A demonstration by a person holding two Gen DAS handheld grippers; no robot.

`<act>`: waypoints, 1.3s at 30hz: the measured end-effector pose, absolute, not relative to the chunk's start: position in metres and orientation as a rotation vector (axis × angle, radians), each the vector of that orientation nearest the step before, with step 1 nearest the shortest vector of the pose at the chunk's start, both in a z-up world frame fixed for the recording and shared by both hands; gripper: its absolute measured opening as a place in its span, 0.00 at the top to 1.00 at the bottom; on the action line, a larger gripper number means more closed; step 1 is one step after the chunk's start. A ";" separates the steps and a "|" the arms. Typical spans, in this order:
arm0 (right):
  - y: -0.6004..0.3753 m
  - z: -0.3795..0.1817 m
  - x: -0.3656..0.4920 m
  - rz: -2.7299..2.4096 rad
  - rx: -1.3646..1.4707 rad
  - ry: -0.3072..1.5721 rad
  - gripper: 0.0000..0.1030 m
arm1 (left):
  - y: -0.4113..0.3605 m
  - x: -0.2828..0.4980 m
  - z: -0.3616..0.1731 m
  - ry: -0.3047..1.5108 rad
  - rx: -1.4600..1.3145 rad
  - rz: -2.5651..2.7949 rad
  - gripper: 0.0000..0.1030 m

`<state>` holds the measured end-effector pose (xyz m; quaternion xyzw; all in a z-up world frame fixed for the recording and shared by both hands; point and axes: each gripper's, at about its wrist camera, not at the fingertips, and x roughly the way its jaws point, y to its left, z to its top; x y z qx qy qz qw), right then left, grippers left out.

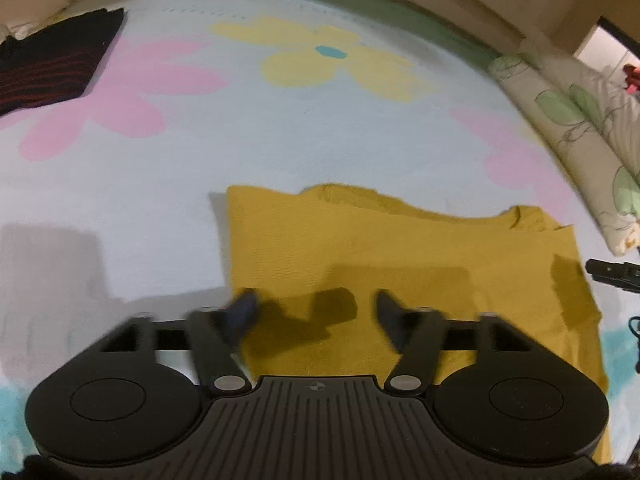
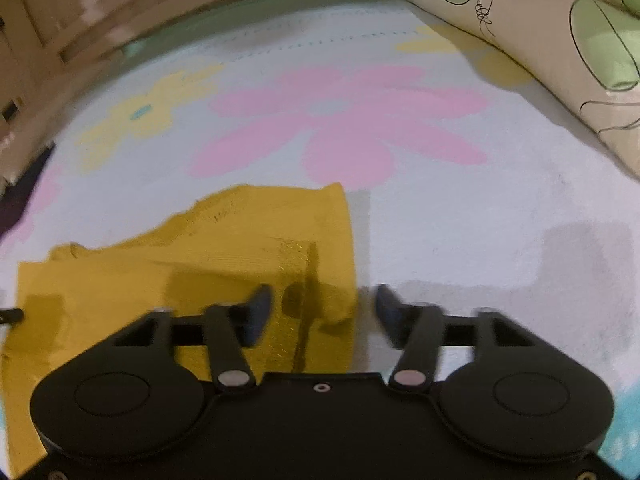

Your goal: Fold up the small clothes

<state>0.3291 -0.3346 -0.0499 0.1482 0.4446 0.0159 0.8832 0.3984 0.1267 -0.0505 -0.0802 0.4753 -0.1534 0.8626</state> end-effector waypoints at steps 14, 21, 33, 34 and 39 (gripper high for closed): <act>-0.318 -0.071 0.361 0.048 0.327 0.891 0.23 | 0.120 0.436 -0.064 0.968 -0.166 -0.167 0.24; -0.306 -0.073 0.360 -0.002 0.110 0.907 0.08 | 0.113 0.428 -0.063 0.929 -0.009 -0.107 0.23; -0.315 -0.007 0.301 0.149 0.279 0.874 0.00 | 0.116 0.351 -0.004 0.903 -0.198 -0.244 0.22; -0.313 -0.005 0.291 0.170 0.284 0.885 0.00 | 0.113 0.341 -0.002 0.910 -0.190 -0.255 0.22; -0.299 0.001 0.231 0.254 0.248 0.944 0.00 | 0.110 0.286 0.003 0.923 -0.137 -0.303 0.22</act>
